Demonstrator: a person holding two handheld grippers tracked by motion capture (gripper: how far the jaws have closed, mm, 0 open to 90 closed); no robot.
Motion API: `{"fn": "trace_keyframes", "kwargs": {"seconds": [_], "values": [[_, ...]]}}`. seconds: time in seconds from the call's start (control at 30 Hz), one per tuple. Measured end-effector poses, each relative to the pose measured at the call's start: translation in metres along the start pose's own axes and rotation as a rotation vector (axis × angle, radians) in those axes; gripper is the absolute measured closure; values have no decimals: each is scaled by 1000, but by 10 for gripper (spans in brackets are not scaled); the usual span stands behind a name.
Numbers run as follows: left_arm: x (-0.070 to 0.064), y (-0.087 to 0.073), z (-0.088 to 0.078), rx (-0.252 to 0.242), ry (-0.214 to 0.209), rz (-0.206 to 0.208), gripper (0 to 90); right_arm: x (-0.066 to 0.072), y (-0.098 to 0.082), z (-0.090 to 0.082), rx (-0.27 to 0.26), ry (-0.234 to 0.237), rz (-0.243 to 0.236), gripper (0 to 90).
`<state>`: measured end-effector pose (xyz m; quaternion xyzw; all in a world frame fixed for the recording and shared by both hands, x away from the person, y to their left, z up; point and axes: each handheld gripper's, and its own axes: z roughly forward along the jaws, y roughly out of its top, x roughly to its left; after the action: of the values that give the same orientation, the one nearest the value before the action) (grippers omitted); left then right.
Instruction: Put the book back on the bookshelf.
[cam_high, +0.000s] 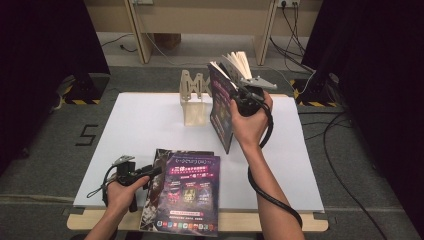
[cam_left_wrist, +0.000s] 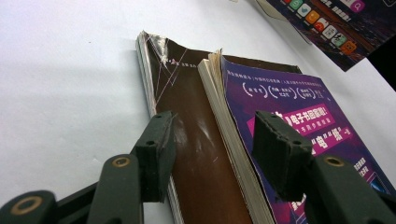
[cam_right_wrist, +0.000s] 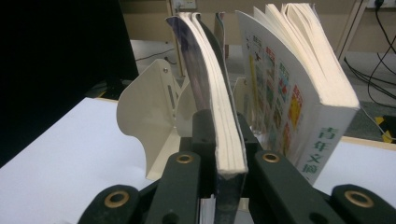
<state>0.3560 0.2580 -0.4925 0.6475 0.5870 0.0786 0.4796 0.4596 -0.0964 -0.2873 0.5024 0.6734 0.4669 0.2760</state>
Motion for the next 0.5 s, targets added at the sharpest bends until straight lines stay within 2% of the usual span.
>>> {"fn": "trace_keyframes", "kwargs": {"seconds": [0.3, 0.5], "values": [[1, 0, -1, -2, 3, -5, 480, 18, -4, 4, 4, 28, -19, 846], [1, 0, -1, -2, 1, -5, 480, 21, -2, 10, -5, 30, -14, 846]]}}
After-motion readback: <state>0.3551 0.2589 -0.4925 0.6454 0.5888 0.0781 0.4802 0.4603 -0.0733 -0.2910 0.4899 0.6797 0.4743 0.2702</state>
